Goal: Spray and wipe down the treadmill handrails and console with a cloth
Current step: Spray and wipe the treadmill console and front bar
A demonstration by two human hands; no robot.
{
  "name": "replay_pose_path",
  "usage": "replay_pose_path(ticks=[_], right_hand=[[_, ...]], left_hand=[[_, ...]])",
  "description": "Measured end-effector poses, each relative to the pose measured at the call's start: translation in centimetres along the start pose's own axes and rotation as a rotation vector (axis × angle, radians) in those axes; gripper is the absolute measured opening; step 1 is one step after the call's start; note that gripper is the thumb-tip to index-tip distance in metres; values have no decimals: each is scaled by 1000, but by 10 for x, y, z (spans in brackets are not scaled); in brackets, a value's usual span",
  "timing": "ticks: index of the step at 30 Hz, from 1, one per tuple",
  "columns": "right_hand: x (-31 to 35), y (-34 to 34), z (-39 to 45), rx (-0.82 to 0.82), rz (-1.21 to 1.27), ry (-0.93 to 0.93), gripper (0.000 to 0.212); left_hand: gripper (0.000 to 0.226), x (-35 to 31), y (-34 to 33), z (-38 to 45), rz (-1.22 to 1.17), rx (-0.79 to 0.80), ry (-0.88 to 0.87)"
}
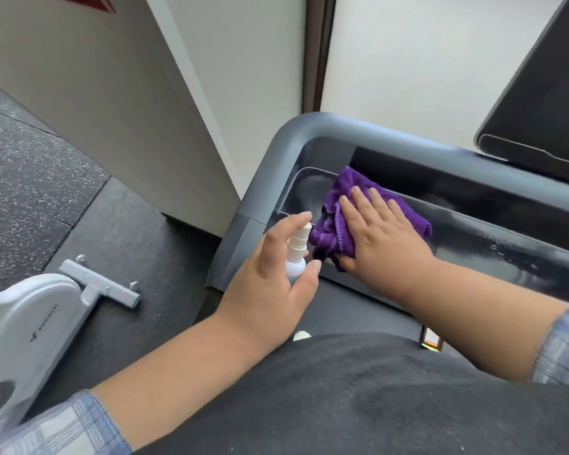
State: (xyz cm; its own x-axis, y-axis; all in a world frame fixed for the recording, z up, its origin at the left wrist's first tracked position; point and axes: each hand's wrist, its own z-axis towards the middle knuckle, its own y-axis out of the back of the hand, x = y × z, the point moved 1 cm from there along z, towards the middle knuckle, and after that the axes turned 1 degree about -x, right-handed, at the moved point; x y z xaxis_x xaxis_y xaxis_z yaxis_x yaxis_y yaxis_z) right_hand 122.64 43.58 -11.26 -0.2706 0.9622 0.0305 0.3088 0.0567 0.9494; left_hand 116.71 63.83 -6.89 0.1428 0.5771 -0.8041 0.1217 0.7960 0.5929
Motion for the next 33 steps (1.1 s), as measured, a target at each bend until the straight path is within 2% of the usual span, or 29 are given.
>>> replay_pose_path(ticks=[4,9,13,18,21,28,33], right_hand=[[26,9,25,2,-27,-25,96],[65,25,61,28,-39,45,88],[40,23,42,3,-31,87,87],[4,6,-1,27,-55,-1,96],[8,11,7,31,-50,-21,97],[52,33,73,4,-50,89,102],[22,27,43,-93,-9,131,96]], left_hand=[[54,4,3,-8,15,33,-19],[56,2,6,-14,57,61,2],[56,-7,3,-13,66,85,-15],[55,-12,5,-12,62,90,-22],[55,-10,10,-16,65,89,-24],[62,0,14,-28,118,66,2],[59,-4,12,-24,110,85,6]])
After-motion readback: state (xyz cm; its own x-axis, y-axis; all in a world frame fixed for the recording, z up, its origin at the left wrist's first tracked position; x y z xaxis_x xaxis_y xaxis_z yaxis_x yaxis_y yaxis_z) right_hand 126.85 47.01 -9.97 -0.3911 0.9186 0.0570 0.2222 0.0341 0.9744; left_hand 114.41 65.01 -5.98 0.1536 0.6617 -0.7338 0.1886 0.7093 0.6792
